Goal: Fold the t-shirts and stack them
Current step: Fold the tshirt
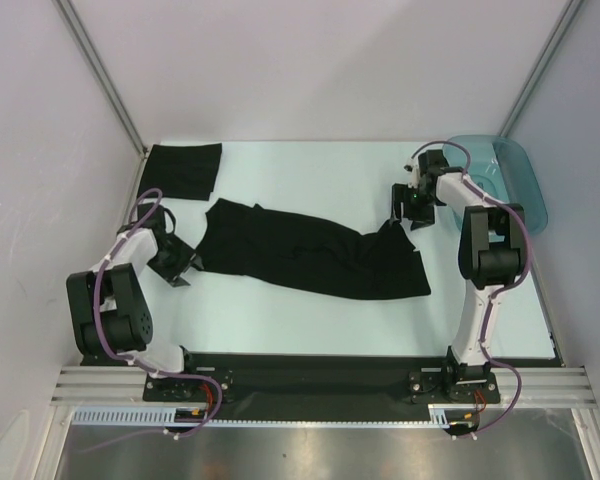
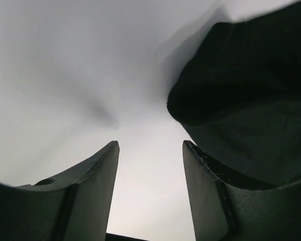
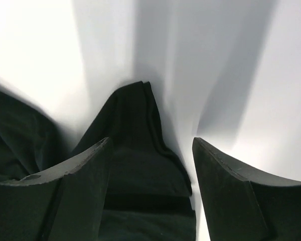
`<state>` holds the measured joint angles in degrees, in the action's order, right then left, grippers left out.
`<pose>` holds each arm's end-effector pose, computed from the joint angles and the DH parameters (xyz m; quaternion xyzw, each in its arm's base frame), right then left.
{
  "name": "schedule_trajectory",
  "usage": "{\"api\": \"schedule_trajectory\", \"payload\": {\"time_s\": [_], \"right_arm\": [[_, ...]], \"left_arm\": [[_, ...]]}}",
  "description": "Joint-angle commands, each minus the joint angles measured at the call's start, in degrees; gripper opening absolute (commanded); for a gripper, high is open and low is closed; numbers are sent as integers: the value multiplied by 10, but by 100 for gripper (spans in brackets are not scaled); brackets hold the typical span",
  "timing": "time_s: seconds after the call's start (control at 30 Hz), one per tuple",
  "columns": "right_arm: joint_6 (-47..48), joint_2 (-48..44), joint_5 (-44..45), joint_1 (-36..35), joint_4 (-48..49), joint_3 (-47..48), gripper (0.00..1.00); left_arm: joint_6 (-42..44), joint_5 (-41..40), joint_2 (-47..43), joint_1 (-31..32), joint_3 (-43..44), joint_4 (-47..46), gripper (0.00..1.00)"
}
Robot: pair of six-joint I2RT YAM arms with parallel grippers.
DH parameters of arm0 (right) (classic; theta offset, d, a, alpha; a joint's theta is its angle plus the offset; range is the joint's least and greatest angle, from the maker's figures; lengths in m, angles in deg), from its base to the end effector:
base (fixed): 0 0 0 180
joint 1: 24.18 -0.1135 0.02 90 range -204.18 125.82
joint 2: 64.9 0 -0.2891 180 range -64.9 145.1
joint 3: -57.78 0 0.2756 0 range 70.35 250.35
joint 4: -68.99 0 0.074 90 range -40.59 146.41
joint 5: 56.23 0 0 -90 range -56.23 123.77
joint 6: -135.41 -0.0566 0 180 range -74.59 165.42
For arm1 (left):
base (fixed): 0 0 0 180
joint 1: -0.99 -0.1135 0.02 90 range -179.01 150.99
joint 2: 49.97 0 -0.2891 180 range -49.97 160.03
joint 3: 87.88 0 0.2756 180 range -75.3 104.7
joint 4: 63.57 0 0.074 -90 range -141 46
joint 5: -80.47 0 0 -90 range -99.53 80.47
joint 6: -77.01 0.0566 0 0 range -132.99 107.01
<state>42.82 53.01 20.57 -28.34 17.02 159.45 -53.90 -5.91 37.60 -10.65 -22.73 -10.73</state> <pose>0.4657 0.0468 0.1720 -0.0351 0.9751 0.1237 0.1808 0.2904 0.0562 0.1710 -0.4352 0.8906 -0.0627 0.1161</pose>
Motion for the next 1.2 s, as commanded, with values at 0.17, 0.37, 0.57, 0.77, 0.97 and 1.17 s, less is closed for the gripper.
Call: {"api": "schedule_trajectory", "payload": {"time_s": [0.17, 0.37, 0.57, 0.77, 0.97, 1.17], "right_arm": [[-2, 40, -10, 4, 5, 50, 69], [-2, 66, -24, 16, 6, 60, 58], [0, 74, -52, 18, 5, 51, 33], [-6, 50, -37, 19, -8, 21, 1], [3, -7, 47, 19, -52, -7, 0], [-41, -79, 92, 18, -87, -67, 0]], "left_arm": [[0, 28, 34, -3, -12, -47, 59], [3, 21, 56, -4, -8, -60, 47], [11, 24, 86, -3, 7, -70, 29], [36, 8, 114, -2, 62, -56, 0], [74, -20, 154, 13, 132, -26, 0], [88, -34, 183, 46, 195, -15, 0]]}}
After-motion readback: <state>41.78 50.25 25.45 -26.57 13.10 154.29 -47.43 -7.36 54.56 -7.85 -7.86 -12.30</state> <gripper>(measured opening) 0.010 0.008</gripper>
